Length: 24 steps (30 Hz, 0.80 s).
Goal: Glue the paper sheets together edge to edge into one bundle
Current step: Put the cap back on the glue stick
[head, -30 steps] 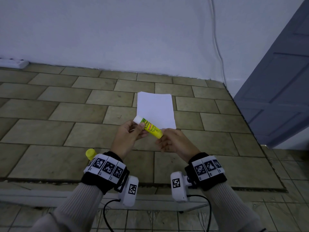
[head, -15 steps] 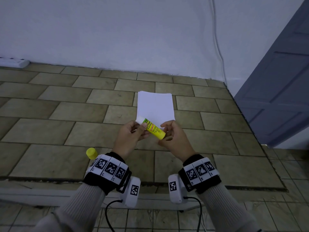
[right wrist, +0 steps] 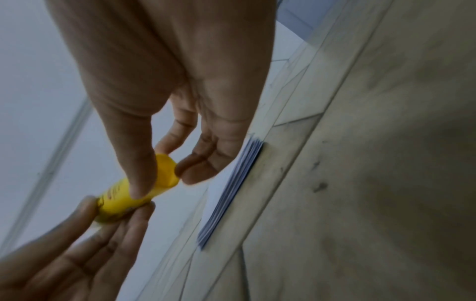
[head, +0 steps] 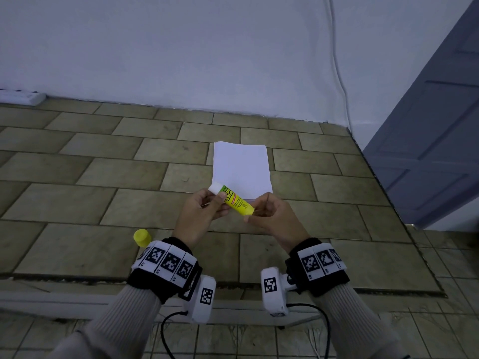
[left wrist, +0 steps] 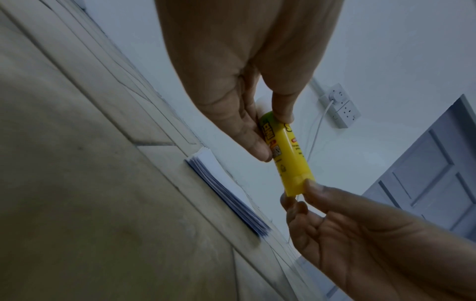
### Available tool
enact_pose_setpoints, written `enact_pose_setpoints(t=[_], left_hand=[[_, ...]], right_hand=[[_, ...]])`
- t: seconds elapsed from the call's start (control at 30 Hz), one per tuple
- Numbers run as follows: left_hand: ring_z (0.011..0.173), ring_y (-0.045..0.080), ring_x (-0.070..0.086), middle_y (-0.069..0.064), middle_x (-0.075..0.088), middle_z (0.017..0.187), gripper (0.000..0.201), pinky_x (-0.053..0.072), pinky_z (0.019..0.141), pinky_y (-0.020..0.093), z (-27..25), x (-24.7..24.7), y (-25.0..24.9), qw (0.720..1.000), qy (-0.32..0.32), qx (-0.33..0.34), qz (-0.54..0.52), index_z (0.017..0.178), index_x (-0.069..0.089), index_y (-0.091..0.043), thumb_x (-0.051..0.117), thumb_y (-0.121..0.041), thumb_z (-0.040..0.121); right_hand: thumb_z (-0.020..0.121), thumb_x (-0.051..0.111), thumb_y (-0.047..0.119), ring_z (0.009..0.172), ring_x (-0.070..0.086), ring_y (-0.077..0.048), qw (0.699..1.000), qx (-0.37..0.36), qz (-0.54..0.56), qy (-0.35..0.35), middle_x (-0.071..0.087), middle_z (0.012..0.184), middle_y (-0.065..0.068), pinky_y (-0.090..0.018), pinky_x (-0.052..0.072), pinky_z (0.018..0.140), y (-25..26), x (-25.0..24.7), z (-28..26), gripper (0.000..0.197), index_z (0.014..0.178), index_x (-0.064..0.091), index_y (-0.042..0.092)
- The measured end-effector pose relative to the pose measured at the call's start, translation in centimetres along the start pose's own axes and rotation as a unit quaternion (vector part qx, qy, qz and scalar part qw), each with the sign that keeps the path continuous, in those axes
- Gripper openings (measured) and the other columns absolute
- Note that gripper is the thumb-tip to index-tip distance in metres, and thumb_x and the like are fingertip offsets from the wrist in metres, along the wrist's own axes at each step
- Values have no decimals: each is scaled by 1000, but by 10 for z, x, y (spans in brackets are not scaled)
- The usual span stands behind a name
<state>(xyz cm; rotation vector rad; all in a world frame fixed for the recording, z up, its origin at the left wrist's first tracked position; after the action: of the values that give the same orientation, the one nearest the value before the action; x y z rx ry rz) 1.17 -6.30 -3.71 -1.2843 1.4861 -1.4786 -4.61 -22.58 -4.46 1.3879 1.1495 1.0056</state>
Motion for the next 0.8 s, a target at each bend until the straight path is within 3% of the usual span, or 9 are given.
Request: enact_pose_setpoints(t=[0.1, 0.17, 0.27, 0.37, 0.47, 0.53, 0.67, 0.8], left_hand=[[70, 10, 71, 12, 66, 90, 8, 57, 69, 17, -1, 2, 1, 1000, 0, 1, 2, 91, 60, -7, 55, -9, 96], [71, 9, 70, 12, 66, 90, 7, 57, 70, 18, -1, 2, 1, 1000, -1, 4, -3, 92, 60, -7, 55, -10, 96], [73, 9, 70, 12, 66, 90, 8, 57, 71, 18, 0, 0, 0, 1000, 3, 6, -5, 95, 60, -5, 55, -10, 96], [71, 9, 70, 12, 65, 89, 8, 56, 70, 18, 1, 0, 0, 1000, 6, 8, 1, 95, 61, -5, 54, -9, 96], [72, 10, 70, 13, 65, 91, 8, 56, 69, 17, 2, 0, 1, 1000, 5, 9, 6, 95, 61, -5, 55, -9, 96], [72, 10, 70, 15, 66, 92, 8, 57, 69, 18, 2, -1, 3, 1000, 1, 7, 8, 96, 62, -5, 55, -9, 96], [70, 9, 70, 16, 67, 92, 8, 57, 69, 18, 0, 1, 8, 1000, -8, 1, 9, 97, 61, -2, 56, -8, 96], [72, 9, 70, 14, 67, 92, 7, 57, 69, 19, 1, 1, 10, 1000, -18, 4, 0, 94, 61, -5, 56, -10, 96]], right_hand=[[69, 74, -14, 73, 57, -15, 998, -23, -64, -15, 63, 90, -13, -22, 51, 64, 2, 1, 1, 39, 86, 54, 14], [76, 71, -9, 77, 60, -13, 999, -2, -41, -3, 63, 94, -4, -22, 53, 65, 0, 3, 2, 37, 99, 56, 15], [95, 56, 9, 71, 62, -16, 994, 90, 59, 28, 64, 89, -8, -24, 52, 59, -4, 7, 1, 12, 106, 59, 7], [99, 46, 10, 63, 64, -16, 987, 113, 99, 49, 65, 82, -14, -24, 54, 59, -4, 5, 0, 17, 95, 61, 2], [94, 53, 2, 70, 67, -14, 988, 88, 122, 42, 67, 91, -13, -25, 58, 71, -6, 2, 1, 9, 95, 62, 1], [85, 65, -3, 80, 67, -15, 995, 47, 80, 24, 70, 98, -11, -29, 57, 79, -6, -2, 1, 10, 94, 65, 2], [66, 76, -16, 72, 66, -8, 999, -18, -25, -23, 69, 81, -4, -22, 54, 67, -3, -3, 0, 34, 83, 62, 9], [72, 71, -13, 75, 63, -3, 997, -31, -68, -26, 65, 87, 1, -20, 54, 71, -3, 3, 2, 36, 93, 60, 13]])
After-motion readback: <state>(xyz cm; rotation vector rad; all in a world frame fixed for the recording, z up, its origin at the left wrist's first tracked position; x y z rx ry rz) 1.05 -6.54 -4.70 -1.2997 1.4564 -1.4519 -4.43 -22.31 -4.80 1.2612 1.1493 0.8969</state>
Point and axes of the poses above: each hand's wrist, its own z-axis towards the middle knuckle, its own x-axis out of the palm, y = z × x, the point moved 5 cm from there along z, towards the middle knuckle
